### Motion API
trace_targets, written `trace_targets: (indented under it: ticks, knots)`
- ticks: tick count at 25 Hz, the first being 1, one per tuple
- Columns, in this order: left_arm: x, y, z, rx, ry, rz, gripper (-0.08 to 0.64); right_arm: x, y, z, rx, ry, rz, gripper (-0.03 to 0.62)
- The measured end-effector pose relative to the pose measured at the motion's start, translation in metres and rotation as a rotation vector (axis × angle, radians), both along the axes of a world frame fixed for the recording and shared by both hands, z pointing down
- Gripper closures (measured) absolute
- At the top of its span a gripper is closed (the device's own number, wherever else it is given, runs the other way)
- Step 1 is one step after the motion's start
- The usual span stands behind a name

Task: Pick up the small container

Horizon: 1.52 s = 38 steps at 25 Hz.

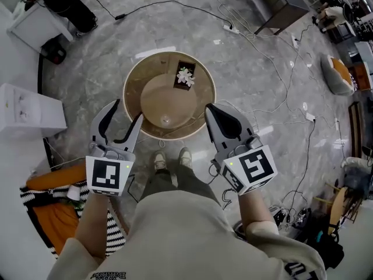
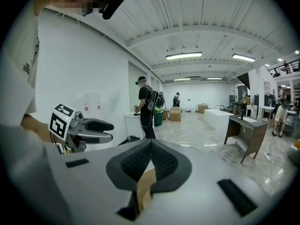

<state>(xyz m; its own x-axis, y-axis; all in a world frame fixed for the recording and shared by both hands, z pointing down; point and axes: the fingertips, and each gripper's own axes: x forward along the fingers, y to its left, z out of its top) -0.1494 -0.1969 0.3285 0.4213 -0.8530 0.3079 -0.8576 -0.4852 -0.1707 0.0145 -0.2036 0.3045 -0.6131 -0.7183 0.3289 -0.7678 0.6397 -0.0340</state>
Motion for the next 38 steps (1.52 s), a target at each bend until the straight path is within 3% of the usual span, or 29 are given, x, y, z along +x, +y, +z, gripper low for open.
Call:
trace_targets:
  ticks: [3,5,9,14,17,26,34,38]
  knots:
    - [0.008,-0.017,0.017,0.032,0.015,0.025,0.249,-0.001,-0.010,0.020,-0.018,0.000,-0.006,0.597]
    - [0.017,-0.025,0.031,0.040,0.019,0.052,0.226,0.000,-0.017,0.035,-0.030,-0.002,-0.007,0.597]
    - [0.038,-0.039,0.072,0.032,0.013,0.117,0.209,0.002,-0.031,0.075,-0.064,-0.002,-0.004,0.597]
    - [0.056,-0.057,0.133,-0.016,0.055,0.134,0.192,0.006,-0.051,0.133,-0.110,0.006,0.011,0.597]
    - [0.068,-0.063,0.168,-0.020,0.035,0.165,0.190,0.009,-0.058,0.165,-0.144,0.010,0.020,0.597]
    - [0.084,-0.069,0.302,-0.141,0.062,0.157,0.189,0.007,-0.066,0.264,-0.233,0.023,0.018,0.597]
    - [0.096,-0.065,0.437,-0.240,-0.023,0.180,0.189,0.012,-0.061,0.348,-0.331,0.007,0.035,0.597]
    - [0.103,-0.058,0.501,-0.312,-0.029,0.199,0.189,0.010,-0.054,0.384,-0.372,0.011,0.023,0.597]
